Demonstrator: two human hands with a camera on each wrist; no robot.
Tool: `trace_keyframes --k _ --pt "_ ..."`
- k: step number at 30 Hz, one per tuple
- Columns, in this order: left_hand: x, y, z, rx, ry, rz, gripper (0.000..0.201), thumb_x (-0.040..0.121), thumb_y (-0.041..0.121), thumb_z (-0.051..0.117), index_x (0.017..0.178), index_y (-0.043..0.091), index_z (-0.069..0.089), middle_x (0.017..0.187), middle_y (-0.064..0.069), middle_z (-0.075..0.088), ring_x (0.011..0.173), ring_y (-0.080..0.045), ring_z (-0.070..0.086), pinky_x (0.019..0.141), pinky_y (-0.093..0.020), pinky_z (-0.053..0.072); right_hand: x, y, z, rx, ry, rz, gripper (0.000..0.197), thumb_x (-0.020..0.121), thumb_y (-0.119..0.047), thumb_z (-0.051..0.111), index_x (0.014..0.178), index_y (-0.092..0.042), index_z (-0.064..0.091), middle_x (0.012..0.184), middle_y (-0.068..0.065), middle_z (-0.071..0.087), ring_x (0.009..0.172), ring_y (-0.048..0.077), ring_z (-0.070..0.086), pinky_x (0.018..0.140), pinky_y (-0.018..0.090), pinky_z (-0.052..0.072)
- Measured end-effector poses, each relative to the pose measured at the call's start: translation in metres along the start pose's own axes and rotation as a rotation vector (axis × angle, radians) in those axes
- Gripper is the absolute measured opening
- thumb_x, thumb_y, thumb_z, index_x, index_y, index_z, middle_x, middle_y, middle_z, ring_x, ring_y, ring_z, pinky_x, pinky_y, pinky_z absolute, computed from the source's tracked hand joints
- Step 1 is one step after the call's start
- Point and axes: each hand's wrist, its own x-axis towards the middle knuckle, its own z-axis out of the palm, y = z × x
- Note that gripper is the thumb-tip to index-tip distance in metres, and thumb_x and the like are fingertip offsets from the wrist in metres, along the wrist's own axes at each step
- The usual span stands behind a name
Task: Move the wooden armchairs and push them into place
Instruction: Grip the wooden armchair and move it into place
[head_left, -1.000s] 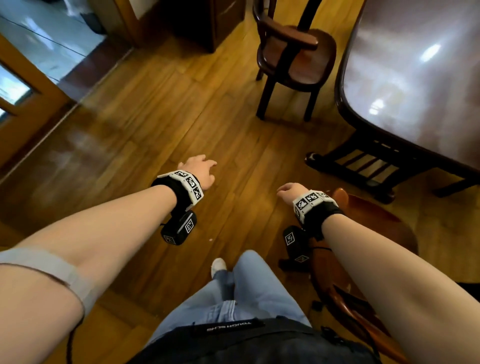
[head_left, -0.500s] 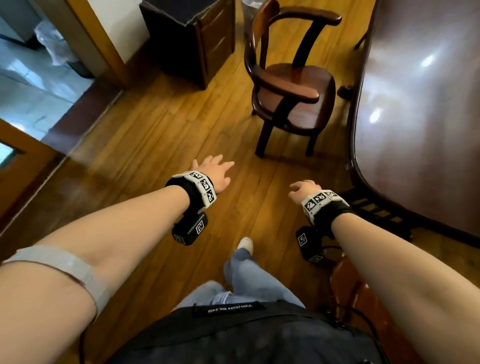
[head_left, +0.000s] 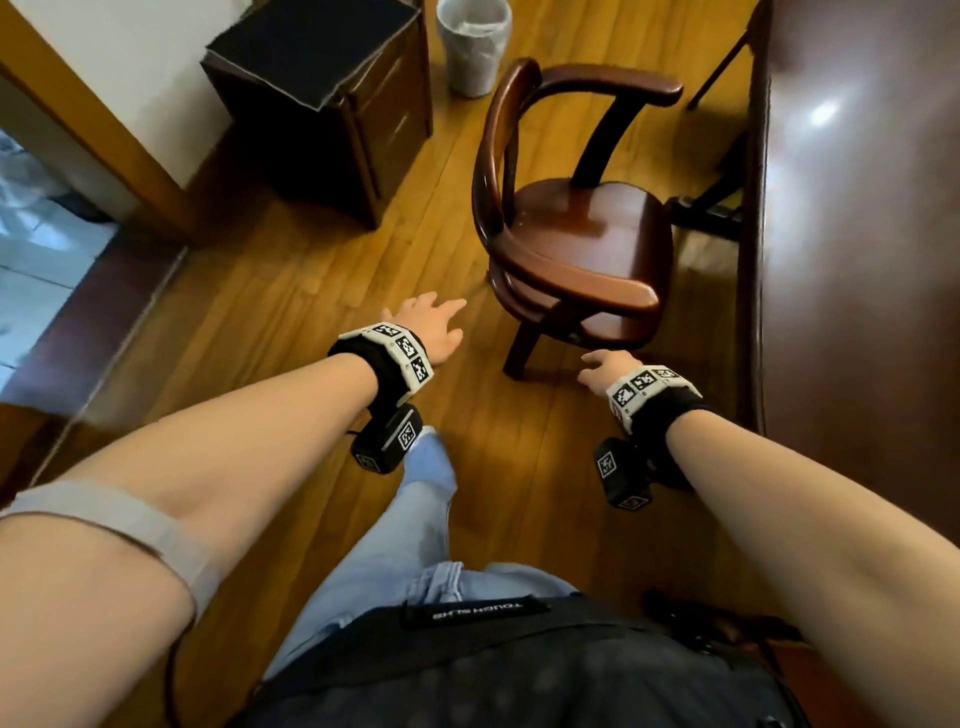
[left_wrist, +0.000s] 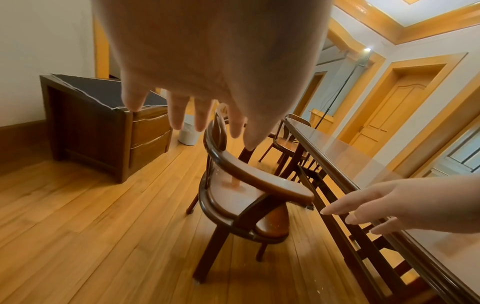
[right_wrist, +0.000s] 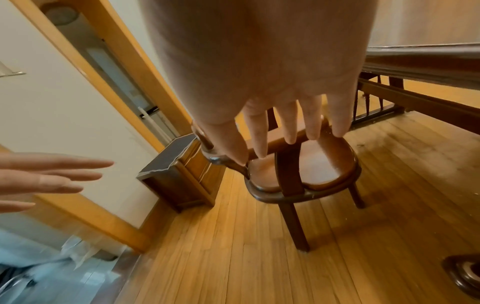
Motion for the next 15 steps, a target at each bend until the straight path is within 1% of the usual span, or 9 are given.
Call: trace_keyframes --k 4,6,8,9,11,13,15 --pt "0.075 -0.019 -0.058 -0.008 0.017 0.056 0.056 0.097 0.044 0.036 0.151 0.037 0.021 0.161 -0.007 0.018 0.145 -0.033 0.024 0.116 -0.052 0.025 0.042 -0.044 -0.032 0.127 0.003 0.085 0.051 0.087 -0.031 0.055 0.138 -0.028 0.049 0.146 0.008 0.045 0.130 0.030 0.047 0.111 0.038 0.038" --pt "0.110 -0.025 -0.084 0.016 0.013 0.080 0.055 0.097 0.044 0.036 0.150 0.037 0.022 0.160 -0.008 0.020 0.144 -0.034 0.026 0.115 -0.052 0.027 0.060 -0.061 -0.045 0.174 0.009 0.133 0.050 0.088 -0.031 0.055 0.138 -0.029 0.049 0.145 0.008 0.047 0.132 0.031 0.045 0.112 0.038 0.037" --pt "0.136 -0.024 -0.099 0.031 -0.004 0.103 0.055 0.097 0.043 0.036 0.150 0.037 0.023 0.159 -0.009 0.021 0.144 -0.034 0.027 0.115 -0.051 0.027 0.071 -0.072 -0.055 0.181 0.006 0.170 0.049 0.090 -0.032 0.054 0.139 -0.029 0.048 0.143 0.010 0.048 0.130 0.032 0.047 0.110 0.039 0.039" --pt "0.162 -0.020 -0.114 0.051 -0.020 0.131 0.054 0.097 0.043 0.036 0.150 0.038 0.023 0.159 -0.010 0.021 0.143 -0.035 0.027 0.115 -0.051 0.027 0.085 -0.081 -0.065 0.204 0.012 0.209 0.049 0.090 -0.032 0.054 0.139 -0.029 0.048 0.143 0.011 0.048 0.128 0.033 0.048 0.109 0.039 0.040" --pt "0.173 -0.021 -0.114 0.038 -0.032 0.135 0.054 0.097 0.042 0.037 0.150 0.038 0.023 0.159 -0.011 0.022 0.143 -0.035 0.028 0.115 -0.051 0.028 0.088 -0.083 -0.066 0.213 0.008 0.199 0.049 0.090 -0.032 0.054 0.139 -0.029 0.048 0.142 0.011 0.049 0.126 0.033 0.050 0.108 0.040 0.041" --pt "0.213 -0.009 -0.128 0.050 -0.051 0.178 0.055 0.097 0.041 0.037 0.150 0.036 0.023 0.157 -0.013 0.025 0.142 -0.036 0.030 0.114 -0.050 0.029 0.112 -0.089 -0.079 0.230 0.006 0.245 0.050 0.090 -0.033 0.053 0.139 -0.030 0.047 0.141 0.010 0.051 0.125 0.032 0.051 0.108 0.040 0.041" --pt "0.238 0.001 -0.135 0.039 -0.074 0.199 0.055 0.098 0.040 0.037 0.151 0.036 0.023 0.154 -0.015 0.028 0.139 -0.037 0.033 0.113 -0.050 0.031 0.129 -0.093 -0.085 0.255 -0.015 0.278 0.049 0.090 -0.032 0.053 0.139 -0.030 0.047 0.138 0.009 0.054 0.122 0.030 0.055 0.106 0.039 0.044"
